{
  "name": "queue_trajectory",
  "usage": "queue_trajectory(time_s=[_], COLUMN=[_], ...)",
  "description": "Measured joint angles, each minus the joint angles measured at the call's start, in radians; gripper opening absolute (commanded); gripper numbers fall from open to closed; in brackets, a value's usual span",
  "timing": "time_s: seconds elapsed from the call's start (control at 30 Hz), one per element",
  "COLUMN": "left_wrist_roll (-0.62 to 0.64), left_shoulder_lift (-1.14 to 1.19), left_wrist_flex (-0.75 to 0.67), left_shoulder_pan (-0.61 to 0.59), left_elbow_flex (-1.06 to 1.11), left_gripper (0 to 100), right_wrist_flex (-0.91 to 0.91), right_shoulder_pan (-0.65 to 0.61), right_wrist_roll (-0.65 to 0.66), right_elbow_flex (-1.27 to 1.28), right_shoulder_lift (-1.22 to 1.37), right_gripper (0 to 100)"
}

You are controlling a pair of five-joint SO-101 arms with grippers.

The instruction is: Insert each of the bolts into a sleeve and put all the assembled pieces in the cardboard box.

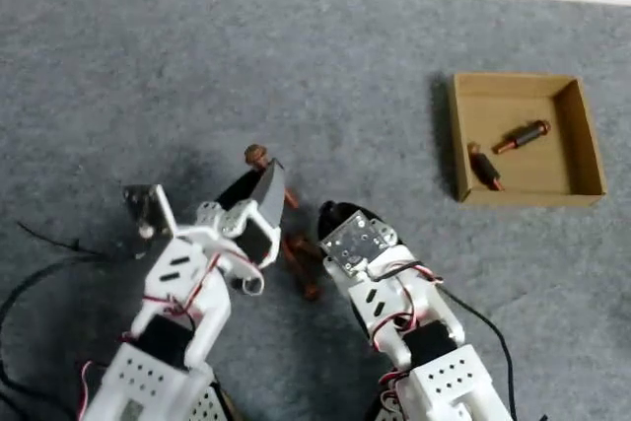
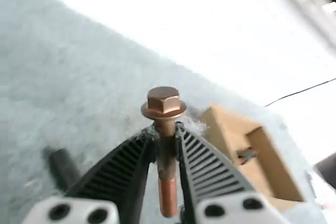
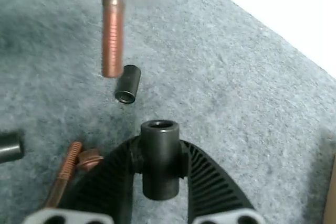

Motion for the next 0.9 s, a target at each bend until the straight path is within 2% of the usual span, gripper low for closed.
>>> queue_trajectory(time_s=[0.17,0.4,0.9], left_wrist_roll=[-0.003,0.0,0.0], left_shoulder_lift=[-0.233,-0.235,-0.235], left_wrist_flex=[0.006,0.021,0.021], left_shoulder_pan=[0.034,0.11,0.043], left_elbow_flex=[0.04,0.043,0.043], left_gripper=[0,0,0], right_wrist_flex=[0.0,-0.008,-0.149], right_shoulder_pan=[-0.012,-0.046,-0.087], right_wrist_roll=[0.003,0.003,0.003], right_elbow_flex=[0.0,0.0,0.0], right_shoulder_lift=[0.0,-0.006,-0.008], right_gripper=[0.5,0.5,0.5])
